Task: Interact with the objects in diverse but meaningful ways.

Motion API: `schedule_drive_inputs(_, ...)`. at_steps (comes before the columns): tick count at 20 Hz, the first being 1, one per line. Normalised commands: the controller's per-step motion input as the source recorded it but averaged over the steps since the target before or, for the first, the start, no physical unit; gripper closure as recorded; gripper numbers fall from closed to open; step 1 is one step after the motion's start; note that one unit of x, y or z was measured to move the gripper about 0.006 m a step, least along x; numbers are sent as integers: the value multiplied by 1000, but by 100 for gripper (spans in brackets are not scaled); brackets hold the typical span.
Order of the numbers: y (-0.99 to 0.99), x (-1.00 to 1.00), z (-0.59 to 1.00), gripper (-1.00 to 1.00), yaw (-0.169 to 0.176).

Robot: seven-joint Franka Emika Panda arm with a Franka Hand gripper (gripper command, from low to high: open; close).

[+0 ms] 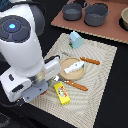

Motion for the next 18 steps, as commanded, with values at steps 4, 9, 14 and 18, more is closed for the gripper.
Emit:
schedule_drive_inputs(4,38,-14,41,100,-16)
schedule_drive_inputs(9,105,-16,39,100,-2)
schedule_drive_inputs(14,466,-2,254,100,51)
schedule_drive_inputs(18,739,-73,181,100,109)
